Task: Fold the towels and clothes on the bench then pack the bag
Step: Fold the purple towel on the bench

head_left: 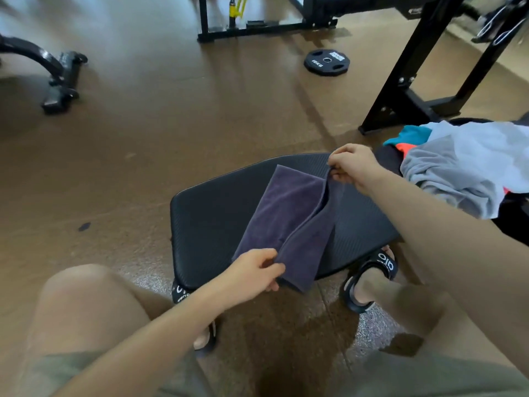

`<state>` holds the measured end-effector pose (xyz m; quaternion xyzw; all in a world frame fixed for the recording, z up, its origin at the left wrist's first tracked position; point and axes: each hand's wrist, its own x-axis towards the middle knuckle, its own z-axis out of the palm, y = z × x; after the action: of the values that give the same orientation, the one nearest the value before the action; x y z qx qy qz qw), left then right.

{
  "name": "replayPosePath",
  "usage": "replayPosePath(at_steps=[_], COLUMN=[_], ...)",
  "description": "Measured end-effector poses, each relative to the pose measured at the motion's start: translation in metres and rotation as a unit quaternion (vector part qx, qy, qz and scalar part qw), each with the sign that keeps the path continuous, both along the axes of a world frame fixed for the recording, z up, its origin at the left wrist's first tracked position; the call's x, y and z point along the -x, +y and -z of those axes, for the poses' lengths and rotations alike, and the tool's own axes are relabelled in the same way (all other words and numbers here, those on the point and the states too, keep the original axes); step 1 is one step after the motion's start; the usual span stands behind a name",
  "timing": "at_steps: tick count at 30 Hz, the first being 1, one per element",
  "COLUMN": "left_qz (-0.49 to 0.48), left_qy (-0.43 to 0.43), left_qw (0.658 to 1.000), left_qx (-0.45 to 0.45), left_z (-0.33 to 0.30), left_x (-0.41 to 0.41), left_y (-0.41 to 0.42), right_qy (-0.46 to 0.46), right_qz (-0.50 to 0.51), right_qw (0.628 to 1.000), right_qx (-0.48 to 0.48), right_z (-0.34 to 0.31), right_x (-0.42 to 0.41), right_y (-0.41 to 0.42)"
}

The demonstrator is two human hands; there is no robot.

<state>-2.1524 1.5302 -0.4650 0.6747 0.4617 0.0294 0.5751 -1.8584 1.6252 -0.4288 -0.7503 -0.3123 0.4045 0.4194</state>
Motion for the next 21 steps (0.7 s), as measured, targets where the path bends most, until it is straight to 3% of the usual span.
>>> replayPosePath(at_steps=[6, 14, 21], left_qz=[-0.067, -0.035, -0.012], left_qy=[0.019, 0.061, 0.094], left_qw=[0.995, 0.996, 0.995], left_qx=[0.068, 0.056, -0.001], left_z=[0.012, 0.041, 0.044], left_x=[0.046, 0.063, 0.065], left_y=[0.035, 0.06, 0.058], right_qy=[-0.01, -0.28, -0.347], right_qz=[-0.018, -0.173, -0.221], right_qw=[1.0, 0.942, 0.91], right_qx=[0.017, 0.07, 0.053], right_z=[0.021, 0.05, 0.071], right_x=[0.041, 0.058, 0.053], right_y=[0.042, 0.073, 0.085])
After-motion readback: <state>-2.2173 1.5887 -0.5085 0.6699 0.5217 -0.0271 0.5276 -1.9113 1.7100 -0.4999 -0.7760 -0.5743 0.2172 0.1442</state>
